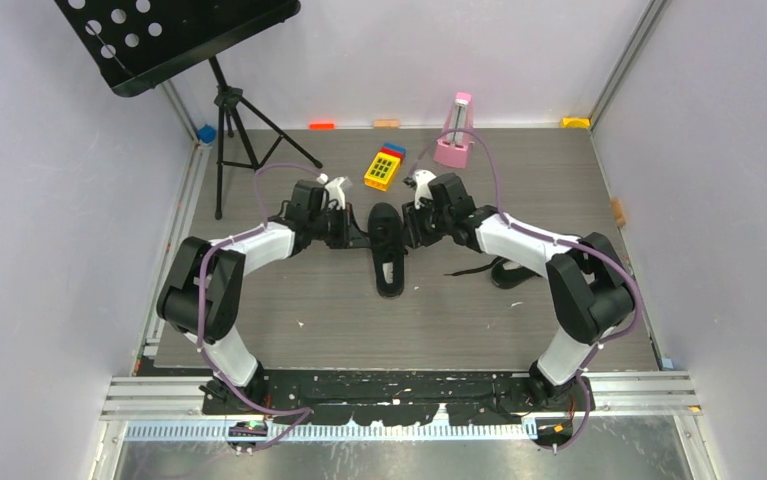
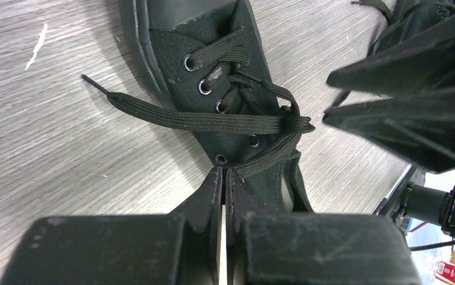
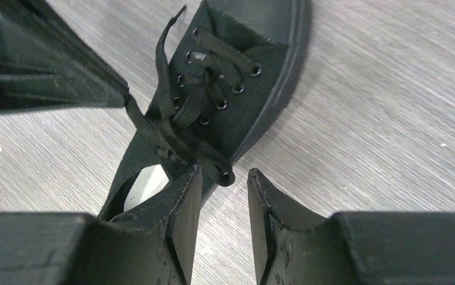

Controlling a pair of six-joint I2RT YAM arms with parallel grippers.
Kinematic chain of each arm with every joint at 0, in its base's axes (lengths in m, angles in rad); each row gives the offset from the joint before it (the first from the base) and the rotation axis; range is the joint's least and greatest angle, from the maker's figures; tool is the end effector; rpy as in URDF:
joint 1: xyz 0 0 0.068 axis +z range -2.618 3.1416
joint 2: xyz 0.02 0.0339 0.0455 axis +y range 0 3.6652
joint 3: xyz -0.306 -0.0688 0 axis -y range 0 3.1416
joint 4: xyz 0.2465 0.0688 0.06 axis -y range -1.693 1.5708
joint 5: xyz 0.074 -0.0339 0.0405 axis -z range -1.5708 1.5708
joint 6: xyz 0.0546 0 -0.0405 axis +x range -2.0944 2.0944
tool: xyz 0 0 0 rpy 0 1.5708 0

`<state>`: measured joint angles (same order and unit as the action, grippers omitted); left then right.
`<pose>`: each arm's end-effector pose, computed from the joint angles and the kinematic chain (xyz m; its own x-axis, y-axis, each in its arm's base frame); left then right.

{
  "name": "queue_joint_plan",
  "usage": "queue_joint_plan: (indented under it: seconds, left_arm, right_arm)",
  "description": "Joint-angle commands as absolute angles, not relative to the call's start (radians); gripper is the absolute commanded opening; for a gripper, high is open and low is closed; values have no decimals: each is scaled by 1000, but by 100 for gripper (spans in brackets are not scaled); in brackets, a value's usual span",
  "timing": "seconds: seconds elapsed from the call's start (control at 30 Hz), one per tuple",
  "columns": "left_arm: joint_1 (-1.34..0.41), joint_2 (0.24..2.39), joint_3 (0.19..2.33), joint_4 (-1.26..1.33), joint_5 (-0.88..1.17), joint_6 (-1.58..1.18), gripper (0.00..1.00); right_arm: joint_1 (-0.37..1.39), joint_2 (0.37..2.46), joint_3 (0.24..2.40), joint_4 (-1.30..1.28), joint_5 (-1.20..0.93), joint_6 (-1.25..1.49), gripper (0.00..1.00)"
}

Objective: Tie the shoes
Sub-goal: Tie the shoelace on the shoe.

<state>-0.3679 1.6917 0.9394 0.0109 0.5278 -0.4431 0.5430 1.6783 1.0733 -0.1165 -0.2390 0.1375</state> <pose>0.3328 -0.1577 0.2108 -0.8511 -0.0689 -0.5205 0.3237 0.7117 -0.6235 0.3230 0.2100 0.2430 -0.6498 -0.2366 -0.7223 -0.5705 0.7798 0.2578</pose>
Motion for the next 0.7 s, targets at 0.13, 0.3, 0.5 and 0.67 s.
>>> queue_joint_plan:
  seconds: [0.13,0.3,0.5,0.67]
  left_arm:
    - [-351,1678,977,52,528,-450,0]
    - [-351,1680,983,53,543,-451,0]
    - [-352,1685,989,55,552,-454,0]
    - [-352,1696,996,58,558,-458,0]
  right_arm:
    - [595,1735,1133,-114,-216,18,39]
    - [608,1754,1143,-114,-185,6,37]
    - [612,1742,1132,-93,-141,5,34]
    - [612,1752,1136,-99,-147,6,33]
